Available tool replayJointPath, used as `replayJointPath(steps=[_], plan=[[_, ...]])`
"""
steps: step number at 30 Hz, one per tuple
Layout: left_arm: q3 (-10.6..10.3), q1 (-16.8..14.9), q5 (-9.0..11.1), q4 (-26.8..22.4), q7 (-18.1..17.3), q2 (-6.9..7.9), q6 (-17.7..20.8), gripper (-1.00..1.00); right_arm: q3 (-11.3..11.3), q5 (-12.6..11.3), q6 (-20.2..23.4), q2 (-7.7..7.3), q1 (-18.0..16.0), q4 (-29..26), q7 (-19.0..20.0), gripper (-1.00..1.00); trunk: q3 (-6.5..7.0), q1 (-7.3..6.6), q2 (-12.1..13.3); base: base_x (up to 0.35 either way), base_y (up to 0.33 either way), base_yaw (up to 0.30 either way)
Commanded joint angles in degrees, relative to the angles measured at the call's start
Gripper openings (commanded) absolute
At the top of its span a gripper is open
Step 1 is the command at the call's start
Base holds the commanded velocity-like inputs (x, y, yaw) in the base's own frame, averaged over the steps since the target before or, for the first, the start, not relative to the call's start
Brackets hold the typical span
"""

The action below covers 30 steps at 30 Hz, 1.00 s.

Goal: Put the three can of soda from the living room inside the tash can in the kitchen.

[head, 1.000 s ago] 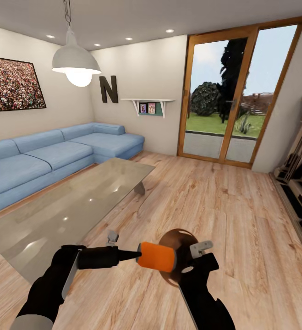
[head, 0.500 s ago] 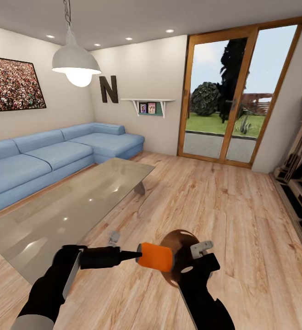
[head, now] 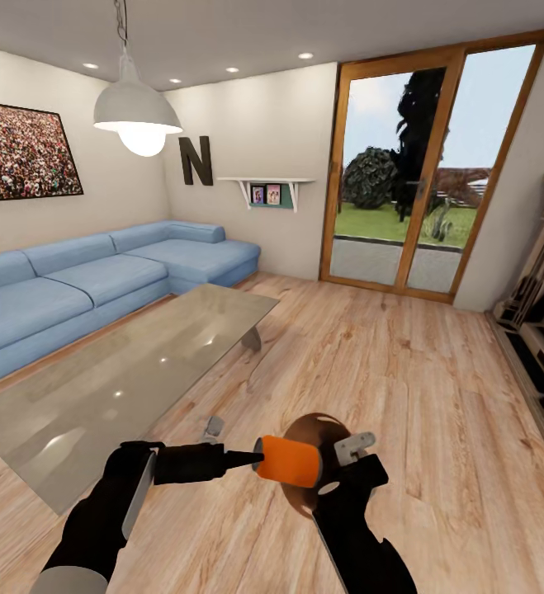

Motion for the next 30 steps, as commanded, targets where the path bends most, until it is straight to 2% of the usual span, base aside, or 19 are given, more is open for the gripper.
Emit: replayJointPath(steps=[1, 5, 9, 30], plan=[[0.00, 0.00, 0.02, -0.03, 0.41, 0.00, -0.02, -1.00, 0.17, 1.62, 0.50, 0.00, -0.02, -0.07, -0.27, -1.00, 0.01, 0.00, 0.00, 0.000, 0.000, 0.000], [0.00, 0.00, 0.09, -0.02, 3.17, -0.01, -0.08, -1.00, 0.45, 1.54, 0.55, 0.00, -0.02, -0.08, -0.86, -1.00, 0.01, 0.00, 0.00, 0.000, 0.000, 0.000], [0.00, 0.00, 0.10, 0.01, 4.00, -0.01, -0.13, -1.00, 0.52, 1.58, 1.60, 0.00, -0.02, -0.08, -0.95, -1.00, 0.01, 0.00, 0.00, 0.000, 0.000, 0.000], [0.00, 0.00, 0.03, 0.13, 4.44, -0.01, -1.29, -1.00, 1.04, 1.55, 2.54, 0.00, 0.04, -0.08, -1.28, -1.00, 0.01, 0.00, 0.00, 0.000, 0.000, 0.000]])
